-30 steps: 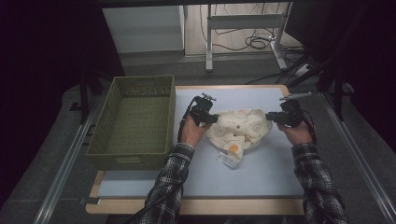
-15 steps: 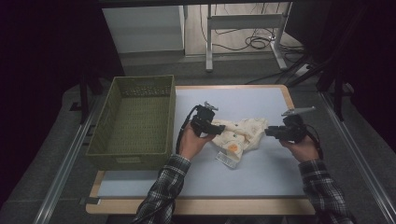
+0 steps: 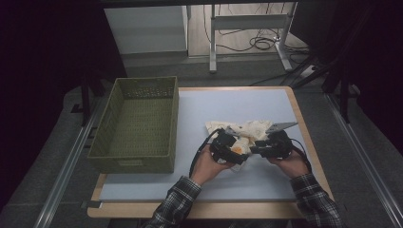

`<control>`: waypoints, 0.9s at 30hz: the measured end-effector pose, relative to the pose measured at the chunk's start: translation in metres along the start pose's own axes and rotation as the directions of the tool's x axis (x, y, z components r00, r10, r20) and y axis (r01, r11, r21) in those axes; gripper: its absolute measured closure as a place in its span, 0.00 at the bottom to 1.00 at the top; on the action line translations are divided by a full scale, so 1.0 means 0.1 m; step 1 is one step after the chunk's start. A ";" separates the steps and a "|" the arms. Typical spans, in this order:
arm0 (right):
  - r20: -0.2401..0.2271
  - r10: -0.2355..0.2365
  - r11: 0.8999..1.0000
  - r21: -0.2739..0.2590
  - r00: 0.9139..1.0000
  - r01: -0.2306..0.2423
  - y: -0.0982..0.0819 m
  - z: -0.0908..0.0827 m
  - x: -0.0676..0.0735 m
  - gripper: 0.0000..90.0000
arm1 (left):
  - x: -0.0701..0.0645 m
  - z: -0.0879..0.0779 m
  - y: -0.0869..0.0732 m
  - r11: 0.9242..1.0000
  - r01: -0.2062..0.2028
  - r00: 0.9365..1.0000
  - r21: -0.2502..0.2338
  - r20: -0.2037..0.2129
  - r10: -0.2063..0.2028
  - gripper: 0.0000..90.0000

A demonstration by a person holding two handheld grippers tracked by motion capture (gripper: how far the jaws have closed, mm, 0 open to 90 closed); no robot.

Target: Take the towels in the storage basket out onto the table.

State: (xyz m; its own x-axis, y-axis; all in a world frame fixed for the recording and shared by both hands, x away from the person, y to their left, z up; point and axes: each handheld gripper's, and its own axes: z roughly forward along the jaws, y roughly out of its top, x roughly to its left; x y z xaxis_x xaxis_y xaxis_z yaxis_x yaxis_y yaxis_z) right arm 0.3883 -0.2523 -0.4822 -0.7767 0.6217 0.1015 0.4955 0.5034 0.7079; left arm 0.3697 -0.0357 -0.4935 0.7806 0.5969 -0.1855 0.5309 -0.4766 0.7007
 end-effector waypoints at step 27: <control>0.118 -0.048 0.997 0.068 0.992 0.040 -0.19 0.02 -0.04 0.97 | 0.29 -0.21 -0.16 0.997 0.035 0.997 -0.063 -0.068 -0.039 0.93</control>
State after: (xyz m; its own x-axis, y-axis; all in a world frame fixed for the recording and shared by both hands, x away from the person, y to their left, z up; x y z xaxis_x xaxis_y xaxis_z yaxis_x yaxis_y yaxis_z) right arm 0.3833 -0.2629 -0.4977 -0.7485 0.6629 -0.0156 0.4889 0.5677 0.6623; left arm 0.3769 0.0026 -0.4955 0.7347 0.6579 -0.1653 0.5362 -0.4139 0.7357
